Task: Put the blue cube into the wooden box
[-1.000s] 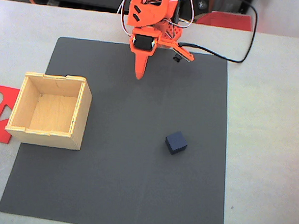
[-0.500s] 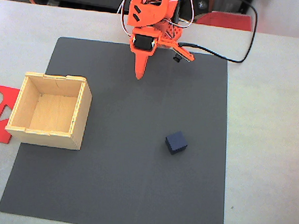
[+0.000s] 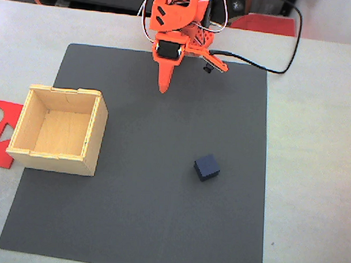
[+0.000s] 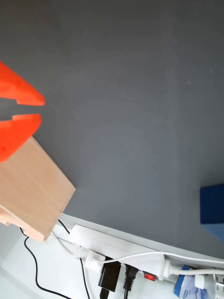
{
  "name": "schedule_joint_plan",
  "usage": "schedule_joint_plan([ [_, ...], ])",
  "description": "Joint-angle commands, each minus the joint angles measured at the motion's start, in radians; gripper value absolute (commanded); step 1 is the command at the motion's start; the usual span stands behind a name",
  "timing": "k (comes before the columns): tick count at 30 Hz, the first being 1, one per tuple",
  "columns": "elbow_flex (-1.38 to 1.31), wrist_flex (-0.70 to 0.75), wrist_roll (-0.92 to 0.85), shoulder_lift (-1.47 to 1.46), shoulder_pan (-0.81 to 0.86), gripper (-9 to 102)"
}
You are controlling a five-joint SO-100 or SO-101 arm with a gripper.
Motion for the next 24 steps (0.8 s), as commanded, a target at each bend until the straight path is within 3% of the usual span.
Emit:
schedule_joint_plan([
  [1, -0.003, -0.008, -0.003, 0.015, -0.005, 0],
  [24, -0.003, -0.008, -0.008, 0.015, -0.012, 0],
])
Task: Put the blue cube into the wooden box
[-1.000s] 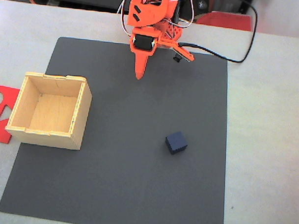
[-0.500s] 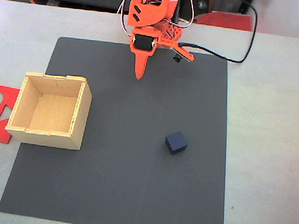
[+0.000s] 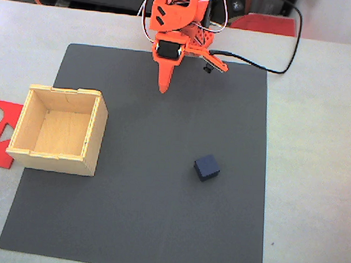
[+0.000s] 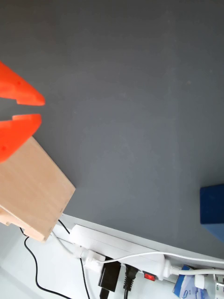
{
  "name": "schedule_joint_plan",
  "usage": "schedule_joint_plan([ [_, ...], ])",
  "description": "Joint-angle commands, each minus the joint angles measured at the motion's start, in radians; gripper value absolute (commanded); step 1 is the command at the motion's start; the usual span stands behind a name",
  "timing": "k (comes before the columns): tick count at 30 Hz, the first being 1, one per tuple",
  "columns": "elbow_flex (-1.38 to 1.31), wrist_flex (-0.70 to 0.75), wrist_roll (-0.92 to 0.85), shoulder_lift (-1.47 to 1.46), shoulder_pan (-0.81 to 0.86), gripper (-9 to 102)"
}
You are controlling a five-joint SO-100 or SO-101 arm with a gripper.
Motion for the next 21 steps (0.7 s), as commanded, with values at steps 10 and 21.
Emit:
schedule_joint_plan([
  [10, -0.155, -0.189, -0.147, -0.216, -0.049, 20],
  [21, -1.603, 0.486, -0.396, -1.804, -0.086, 32],
])
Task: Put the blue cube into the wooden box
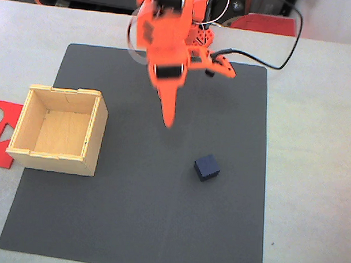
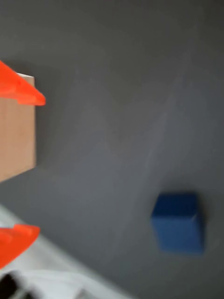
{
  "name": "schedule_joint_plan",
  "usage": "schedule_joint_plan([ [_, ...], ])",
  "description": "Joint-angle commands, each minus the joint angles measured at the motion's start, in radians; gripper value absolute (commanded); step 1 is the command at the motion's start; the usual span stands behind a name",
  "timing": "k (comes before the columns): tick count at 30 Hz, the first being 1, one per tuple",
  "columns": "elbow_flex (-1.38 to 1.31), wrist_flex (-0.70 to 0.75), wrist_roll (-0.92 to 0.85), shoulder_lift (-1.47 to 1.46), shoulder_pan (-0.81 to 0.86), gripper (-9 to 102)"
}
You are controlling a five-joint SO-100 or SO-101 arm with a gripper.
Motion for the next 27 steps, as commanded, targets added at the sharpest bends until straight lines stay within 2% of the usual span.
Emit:
schedule_joint_plan([
  [1, -0.465, 0.267, -0.075, -0.357, -0.005, 32],
  [3, -0.565, 0.318, -0.15, -0.426, 0.005, 32],
  [12, -0.589, 0.319, -0.637, -0.449, 0.017, 36],
  [15, -0.62, 0.31, -0.727, -0.495, 0.023, 36],
  [17, -0.716, 0.31, -0.721, -0.568, 0.029, 36],
  [21, -1.025, 0.311, -0.563, -0.764, 0.041, 34],
  [27, -1.253, 0.307, -0.436, -0.919, 0.031, 35],
])
